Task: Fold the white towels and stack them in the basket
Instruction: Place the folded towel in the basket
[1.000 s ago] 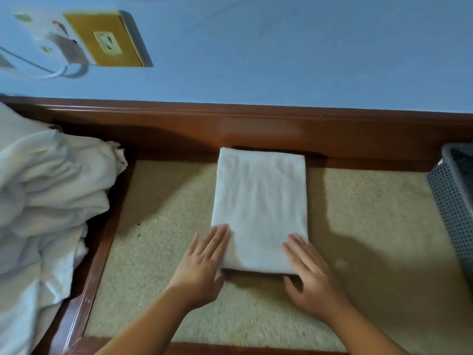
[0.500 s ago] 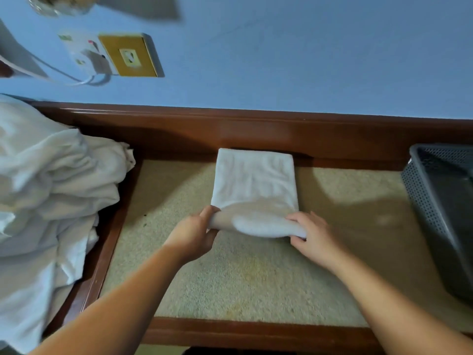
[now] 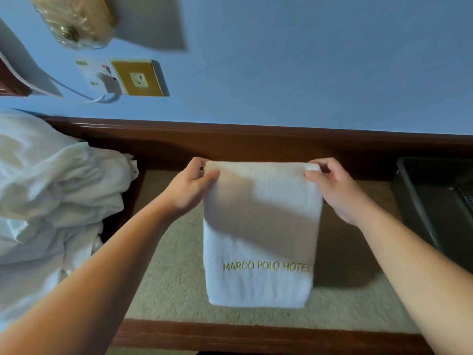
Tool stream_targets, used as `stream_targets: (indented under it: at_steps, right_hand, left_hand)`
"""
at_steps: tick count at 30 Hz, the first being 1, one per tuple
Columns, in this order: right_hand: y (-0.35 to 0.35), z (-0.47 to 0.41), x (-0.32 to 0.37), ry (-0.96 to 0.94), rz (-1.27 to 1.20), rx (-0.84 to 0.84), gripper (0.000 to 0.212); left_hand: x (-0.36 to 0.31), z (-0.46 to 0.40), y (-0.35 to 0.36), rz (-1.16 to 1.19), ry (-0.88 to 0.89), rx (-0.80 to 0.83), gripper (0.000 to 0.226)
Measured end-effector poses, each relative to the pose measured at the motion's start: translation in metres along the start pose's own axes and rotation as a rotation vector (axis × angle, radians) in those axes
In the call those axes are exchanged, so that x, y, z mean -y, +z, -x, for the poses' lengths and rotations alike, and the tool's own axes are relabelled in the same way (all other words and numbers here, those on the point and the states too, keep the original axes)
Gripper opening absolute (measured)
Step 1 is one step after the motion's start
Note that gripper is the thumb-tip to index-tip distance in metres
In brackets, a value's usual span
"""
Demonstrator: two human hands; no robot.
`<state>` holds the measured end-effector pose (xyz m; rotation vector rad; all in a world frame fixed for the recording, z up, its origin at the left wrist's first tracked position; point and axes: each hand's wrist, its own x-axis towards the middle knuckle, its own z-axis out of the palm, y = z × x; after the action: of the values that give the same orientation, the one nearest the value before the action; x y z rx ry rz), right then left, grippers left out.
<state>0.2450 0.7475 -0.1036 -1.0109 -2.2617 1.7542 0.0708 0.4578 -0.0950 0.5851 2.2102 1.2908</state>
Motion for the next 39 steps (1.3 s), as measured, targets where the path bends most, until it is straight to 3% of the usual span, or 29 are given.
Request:
stream_targets:
  at_steps: [4,8,10,13,14,18,21,24,28,32,39]
  right_hand:
    - [0.037,-0.048,-0.066,0.18,-0.081,-0.049,0.056]
    - [0.059,-0.101,-0.129,0.244,-0.145,-0.118,0.086]
    - [0.067,-0.112,-0.132,0.248,-0.133,-0.154,0.086]
    - [0.079,-0.111,-0.129,0.278,-0.058,-0.106,0.072]
    - [0.08,-0.107,-0.133,0.293,-0.033,-0.08,0.065]
    - [0.079,-0.063,-0.152,0.401,0.001,-0.039,0.051]
    - [0.084,-0.02,-0.173,0.462,0.016,-0.001,0.065]
    - [0.094,0.012,-0.181,0.473,-0.008,0.033,0.041]
    - [0.098,0.027,-0.172,0.408,0.082,-0.008,0.052]
    - [0.087,0.027,-0.157,0.342,0.149,-0.04,0.038]
    - [-0.023,0.037,-0.106,0.176,0.225,-0.231,0.03]
  left_hand:
    - [0.063,-0.035,0.03,0.049,-0.218,0.003,0.057]
    - [0.098,-0.072,0.062,0.107,-0.3,-0.101,0.041]
    - [0.113,-0.09,0.072,0.115,-0.357,-0.138,0.045]
    - [0.144,-0.101,0.082,0.17,-0.48,-0.09,0.095]
    - [0.151,-0.098,0.084,0.168,-0.495,-0.071,0.096]
    - [0.152,-0.054,0.09,0.072,-0.554,0.04,0.074]
    - [0.166,-0.012,0.107,0.038,-0.628,0.172,0.077]
    - [0.163,0.017,0.122,0.025,-0.602,0.12,0.072]
    - [0.143,0.028,0.128,0.019,-0.546,0.079,0.046]
    - [0.114,0.032,0.128,-0.046,-0.425,0.009,0.034]
    - [0.002,0.034,0.17,0.103,-0.222,-0.028,0.018]
